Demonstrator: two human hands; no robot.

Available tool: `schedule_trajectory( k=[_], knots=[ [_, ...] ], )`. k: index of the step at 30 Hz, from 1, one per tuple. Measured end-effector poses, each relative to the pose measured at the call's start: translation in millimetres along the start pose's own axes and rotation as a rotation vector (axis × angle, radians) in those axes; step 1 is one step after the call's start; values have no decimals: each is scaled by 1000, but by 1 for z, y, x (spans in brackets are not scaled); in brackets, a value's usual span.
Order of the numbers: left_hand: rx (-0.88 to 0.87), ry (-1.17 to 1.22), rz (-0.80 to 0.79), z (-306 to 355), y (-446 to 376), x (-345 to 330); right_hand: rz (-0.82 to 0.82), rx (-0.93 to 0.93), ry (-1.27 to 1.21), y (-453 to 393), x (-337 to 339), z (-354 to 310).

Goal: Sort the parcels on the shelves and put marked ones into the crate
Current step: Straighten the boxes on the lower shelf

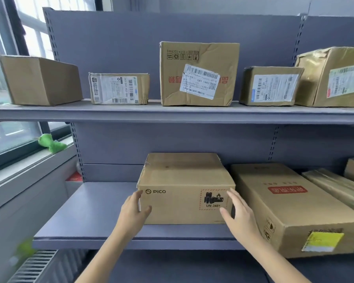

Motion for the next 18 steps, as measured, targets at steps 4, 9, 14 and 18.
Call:
schedule_trajectory(
  k=[4, 9, 14, 18],
  knots=[
    [-8, 24, 57, 6, -22, 10, 49, -68, -48, -25, 13, 20],
    [55, -10, 142, 12, -49, 26, 38, -201, -189, -51, 8, 50],
    [71, 110, 184, 17, -72, 25, 95, -315, -400, -71, 4, 71],
    [151, 121, 117, 9, -90, 11, 139, -337, -520, -83, -3, 74]
  ],
)
Point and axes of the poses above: each hand's wrist, its own y-axis away from the middle knuckle, its own x-axis out of the back of the hand, z = x × y, the point moved 5 cm from there along -y, towards the middle knuckle, and after that the axes turned 14 degrees about -z, right-handed, at the moved point
